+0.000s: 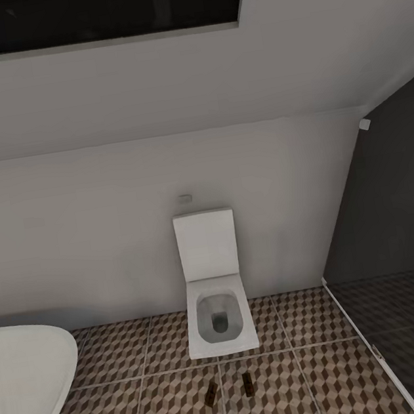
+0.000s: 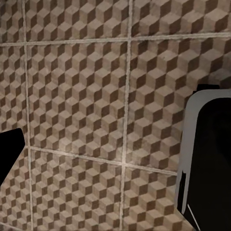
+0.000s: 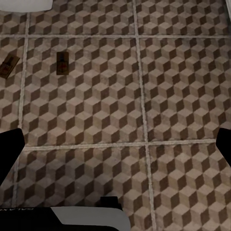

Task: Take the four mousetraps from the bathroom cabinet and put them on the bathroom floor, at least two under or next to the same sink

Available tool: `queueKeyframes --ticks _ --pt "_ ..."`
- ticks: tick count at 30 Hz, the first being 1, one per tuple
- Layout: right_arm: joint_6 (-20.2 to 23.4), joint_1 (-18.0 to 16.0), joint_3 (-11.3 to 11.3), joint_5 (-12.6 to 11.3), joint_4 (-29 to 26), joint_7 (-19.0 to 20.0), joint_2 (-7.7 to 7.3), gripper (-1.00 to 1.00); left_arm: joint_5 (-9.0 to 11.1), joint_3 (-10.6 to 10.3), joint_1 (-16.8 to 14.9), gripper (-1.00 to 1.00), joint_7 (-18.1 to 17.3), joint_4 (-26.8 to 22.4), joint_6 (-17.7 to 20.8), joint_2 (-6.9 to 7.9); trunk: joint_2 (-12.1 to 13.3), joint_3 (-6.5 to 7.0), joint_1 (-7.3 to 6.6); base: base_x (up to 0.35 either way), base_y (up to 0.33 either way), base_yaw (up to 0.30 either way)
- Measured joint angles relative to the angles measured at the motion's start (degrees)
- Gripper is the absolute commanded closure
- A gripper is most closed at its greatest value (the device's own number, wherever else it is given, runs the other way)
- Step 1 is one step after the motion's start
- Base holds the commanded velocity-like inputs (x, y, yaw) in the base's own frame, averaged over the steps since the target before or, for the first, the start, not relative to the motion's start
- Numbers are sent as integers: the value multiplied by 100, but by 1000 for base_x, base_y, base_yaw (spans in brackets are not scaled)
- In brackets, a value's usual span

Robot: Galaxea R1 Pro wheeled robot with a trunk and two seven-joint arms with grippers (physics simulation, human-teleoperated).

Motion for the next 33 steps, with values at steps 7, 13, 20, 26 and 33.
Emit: queueKeyframes --ticks 7,13,20,26,33 --pt "-2 0 7 -11 -1 13 18 -100 1 5 -1 -100 -2 10 0 -8 0 0 0 0 0 0" --pt "0 1 8 -14 -3 23 28 -100 1 5 -2 -100 -2 11 0 -9 0 0 0 0 0 0" --pt "0 1 6 -13 -2 23 26 -100 1 5 -1 -100 -3 11 0 -9 0 0 0 0 0 0" --pt "0 1 8 -14 -3 25 30 -100 1 5 -1 -100 -3 11 0 -9 0 0 0 0 0 0" --pt "1 1 9 -14 -3 25 31 -100 1 5 0 -100 -2 11 0 -9 0 0 0 0 0 0"
